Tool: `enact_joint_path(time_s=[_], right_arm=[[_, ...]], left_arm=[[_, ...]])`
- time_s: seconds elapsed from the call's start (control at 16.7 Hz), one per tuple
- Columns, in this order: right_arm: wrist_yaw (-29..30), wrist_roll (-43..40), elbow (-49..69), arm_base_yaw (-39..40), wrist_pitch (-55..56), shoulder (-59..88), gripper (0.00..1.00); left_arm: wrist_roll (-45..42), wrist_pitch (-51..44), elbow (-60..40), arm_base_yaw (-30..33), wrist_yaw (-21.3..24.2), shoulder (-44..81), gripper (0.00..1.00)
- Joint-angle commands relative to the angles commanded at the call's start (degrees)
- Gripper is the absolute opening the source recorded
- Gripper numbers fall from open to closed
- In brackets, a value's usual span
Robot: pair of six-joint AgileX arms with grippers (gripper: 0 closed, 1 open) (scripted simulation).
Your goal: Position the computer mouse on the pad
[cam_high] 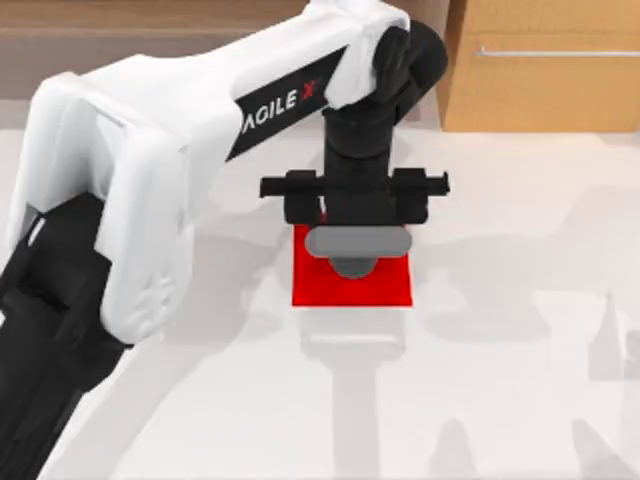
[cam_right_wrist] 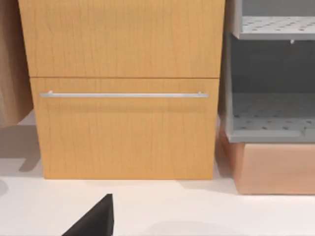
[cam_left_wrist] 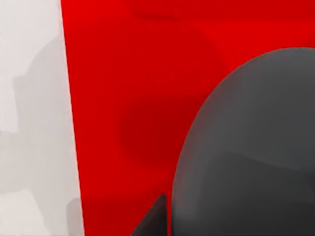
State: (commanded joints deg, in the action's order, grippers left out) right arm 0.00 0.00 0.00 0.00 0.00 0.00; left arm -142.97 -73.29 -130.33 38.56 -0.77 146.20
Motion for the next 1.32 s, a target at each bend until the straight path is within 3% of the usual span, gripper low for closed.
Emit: enact_joint_path(time_s=[0.18, 0.96, 1.32], right_arm=[[0.00, 0.00, 0.00, 0.00, 0.00, 0.00, 1.00], [0.00, 0.00, 0.00, 0.00, 0.00, 0.00, 1.00], [0.00, 0.00, 0.00, 0.00, 0.00, 0.00, 1.00]], left_arm=[[0.00, 0.00, 0.00, 0.00, 0.00, 0.00, 0.00], [0.00, 0.00, 0.00, 0.00, 0.00, 0.00, 0.98], [0.00, 0.00, 0.00, 0.00, 0.00, 0.00, 1.00]])
